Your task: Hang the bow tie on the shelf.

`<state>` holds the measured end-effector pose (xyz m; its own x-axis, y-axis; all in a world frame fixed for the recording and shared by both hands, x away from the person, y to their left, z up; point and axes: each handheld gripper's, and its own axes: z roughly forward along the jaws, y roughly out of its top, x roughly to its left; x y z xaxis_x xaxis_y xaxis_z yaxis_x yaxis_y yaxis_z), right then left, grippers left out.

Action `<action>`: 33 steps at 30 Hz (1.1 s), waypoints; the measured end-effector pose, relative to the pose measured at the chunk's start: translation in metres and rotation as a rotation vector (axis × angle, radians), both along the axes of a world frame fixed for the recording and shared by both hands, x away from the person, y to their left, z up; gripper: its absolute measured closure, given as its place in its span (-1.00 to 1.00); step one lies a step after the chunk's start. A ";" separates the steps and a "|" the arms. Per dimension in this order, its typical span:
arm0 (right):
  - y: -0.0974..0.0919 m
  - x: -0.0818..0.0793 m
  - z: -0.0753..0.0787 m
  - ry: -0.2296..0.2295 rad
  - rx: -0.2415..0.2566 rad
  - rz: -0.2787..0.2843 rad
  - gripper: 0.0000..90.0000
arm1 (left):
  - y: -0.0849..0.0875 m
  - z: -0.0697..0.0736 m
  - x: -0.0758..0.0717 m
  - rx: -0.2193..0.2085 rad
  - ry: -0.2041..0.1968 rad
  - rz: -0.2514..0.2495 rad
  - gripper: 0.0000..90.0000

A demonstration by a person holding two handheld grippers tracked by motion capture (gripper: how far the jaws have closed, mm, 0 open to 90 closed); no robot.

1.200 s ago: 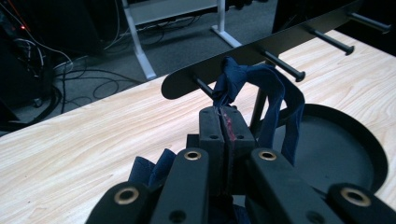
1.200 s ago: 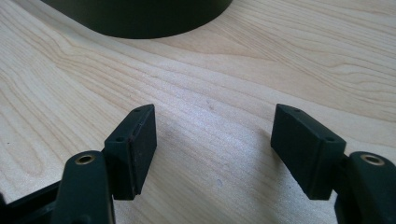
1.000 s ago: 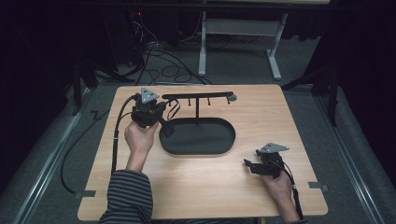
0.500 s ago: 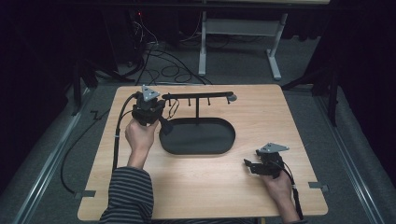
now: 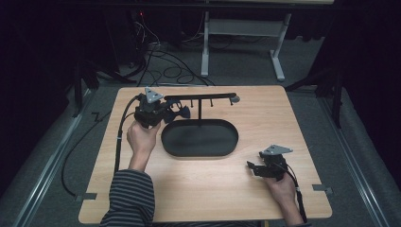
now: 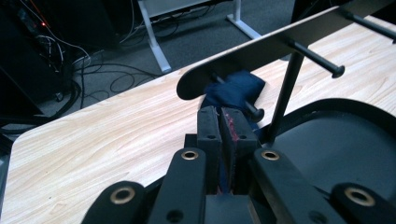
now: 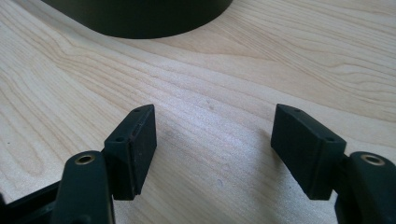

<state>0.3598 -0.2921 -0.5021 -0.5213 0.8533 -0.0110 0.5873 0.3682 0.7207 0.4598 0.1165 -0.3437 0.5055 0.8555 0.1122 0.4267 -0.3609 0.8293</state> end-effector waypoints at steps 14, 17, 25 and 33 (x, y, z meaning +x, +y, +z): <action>0.000 0.000 0.000 0.000 0.000 0.000 -0.27 | 0.005 0.002 -0.005 -0.037 0.008 -0.018 0.81; 0.000 0.000 0.000 0.000 -0.001 0.000 -0.28 | 0.008 0.002 -0.007 -0.042 0.011 -0.020 0.76; 0.000 0.000 0.000 0.001 0.000 0.000 -0.28 | 0.015 0.002 -0.012 -0.064 0.011 -0.019 0.61; 0.000 0.000 0.000 0.000 -0.001 0.001 -0.28 | 0.021 0.003 -0.018 -0.066 0.010 -0.014 0.46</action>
